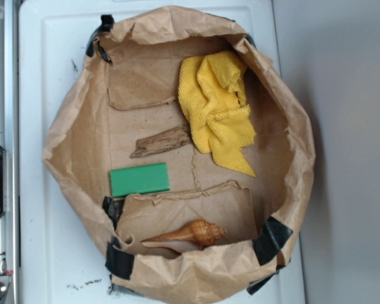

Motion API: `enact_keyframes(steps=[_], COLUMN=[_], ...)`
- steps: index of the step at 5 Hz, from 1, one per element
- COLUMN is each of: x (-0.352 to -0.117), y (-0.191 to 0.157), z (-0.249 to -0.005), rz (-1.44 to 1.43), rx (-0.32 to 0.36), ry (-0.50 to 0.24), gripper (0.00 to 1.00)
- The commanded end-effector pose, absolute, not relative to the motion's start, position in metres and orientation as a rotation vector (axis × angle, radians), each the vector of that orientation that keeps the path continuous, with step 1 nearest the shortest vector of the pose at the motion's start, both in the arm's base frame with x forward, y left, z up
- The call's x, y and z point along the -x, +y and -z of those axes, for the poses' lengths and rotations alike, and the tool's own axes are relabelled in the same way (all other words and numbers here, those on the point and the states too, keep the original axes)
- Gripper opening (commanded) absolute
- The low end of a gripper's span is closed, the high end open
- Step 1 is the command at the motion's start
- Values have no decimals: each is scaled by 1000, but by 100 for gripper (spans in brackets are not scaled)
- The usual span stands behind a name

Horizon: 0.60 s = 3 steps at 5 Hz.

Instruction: Grab the wood chip.

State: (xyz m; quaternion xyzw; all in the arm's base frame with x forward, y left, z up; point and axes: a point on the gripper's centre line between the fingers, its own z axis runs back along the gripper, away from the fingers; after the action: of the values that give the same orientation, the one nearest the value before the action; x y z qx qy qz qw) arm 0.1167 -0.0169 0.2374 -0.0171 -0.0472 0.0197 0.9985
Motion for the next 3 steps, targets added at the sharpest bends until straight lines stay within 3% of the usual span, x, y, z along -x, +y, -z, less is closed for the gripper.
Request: enact_keyframes(steps=[1, 2, 3], x=[-117, -162, -185], y=[-17, -16, -5], z=[-237, -213, -197], rz=[-39, -37, -13], rx=[34, 10, 35], ry=[-94, -157, -177], gripper=[100, 100, 100])
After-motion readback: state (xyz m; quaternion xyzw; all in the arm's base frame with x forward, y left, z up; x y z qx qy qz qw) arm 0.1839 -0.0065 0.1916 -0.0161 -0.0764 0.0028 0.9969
